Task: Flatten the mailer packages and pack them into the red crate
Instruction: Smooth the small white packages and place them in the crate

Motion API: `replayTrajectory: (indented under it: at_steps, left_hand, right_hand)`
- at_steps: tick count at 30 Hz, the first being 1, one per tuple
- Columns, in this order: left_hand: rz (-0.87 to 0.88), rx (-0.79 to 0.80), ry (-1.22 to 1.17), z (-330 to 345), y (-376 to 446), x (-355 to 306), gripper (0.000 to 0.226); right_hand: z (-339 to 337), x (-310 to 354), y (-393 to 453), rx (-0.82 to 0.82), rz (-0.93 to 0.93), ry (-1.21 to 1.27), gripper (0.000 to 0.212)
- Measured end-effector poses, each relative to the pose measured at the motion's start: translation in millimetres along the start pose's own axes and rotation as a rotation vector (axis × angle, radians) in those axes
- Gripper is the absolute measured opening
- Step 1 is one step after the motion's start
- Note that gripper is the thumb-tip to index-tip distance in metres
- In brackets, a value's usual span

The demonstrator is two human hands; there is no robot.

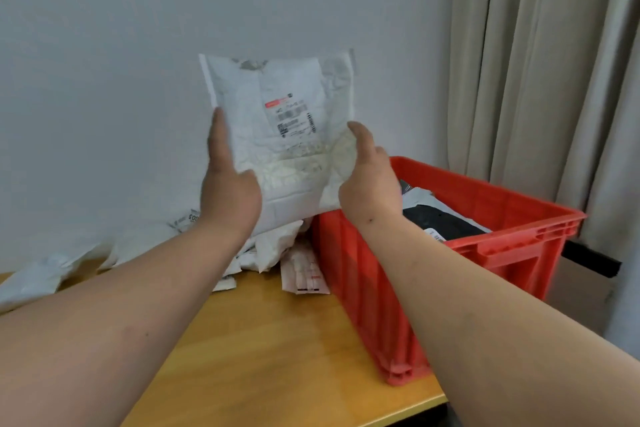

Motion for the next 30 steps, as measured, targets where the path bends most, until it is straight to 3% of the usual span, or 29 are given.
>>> replayTrajectory:
  at_steps: [6, 10, 14, 17, 20, 23, 27, 30]
  left_hand:
    - [0.161, 0.181, 0.088, 100.3, -13.2, -29.3, 0.044]
    - [0.145, 0.512, 0.242, 151.3, -32.0, -33.9, 0.056]
    - [0.126, 0.730, 0.400, 177.7, -44.4, -37.8, 0.060]
    - [0.116, 0.863, 0.636, 189.1, -49.2, -31.0, 0.055]
    - [0.212, 0.864, 0.944, 188.6, -52.3, -24.6, 0.041]
    - [0.340, 0.899, 1.240, 188.8, -58.5, -21.1, 0.055]
    - [0.379, 0.854, 1.170, 189.7, -58.5, -25.4, 0.049]
    - [0.292, 0.779, 0.969, 181.7, -53.0, -22.7, 0.041]
  right_hand:
    - [-43.3, -73.9, 34.1, -0.137, 0.100, -0.266, 0.067]
    - [-59.8, -117.0, 41.3, -0.033, 0.176, -0.478, 0.055]
    - [-68.7, -138.1, 41.1, 0.019, 0.178, -0.647, 0.049]
    - [-73.0, -144.6, 41.2, 0.160, 0.218, -0.775, 0.042]
    - [-75.5, -143.0, 38.7, 0.395, 0.333, -0.880, 0.041]
    - [-72.8, -144.1, 33.8, 0.548, 0.283, -1.087, 0.051]
    - [-62.2, -142.7, 36.7, 0.618, 0.182, -1.213, 0.064]
    - [-47.4, -135.0, 32.0, 0.771, 0.343, -1.061, 0.058]
Point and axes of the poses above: each hand's wrist, its own y-axis towards the middle knuckle, its own z-axis out of the palm, x = y × z, the point moved 3 cm from there along y, towards the middle knuckle, and after that the axes turned 9 degrees about -x, right-handed, at the moved point
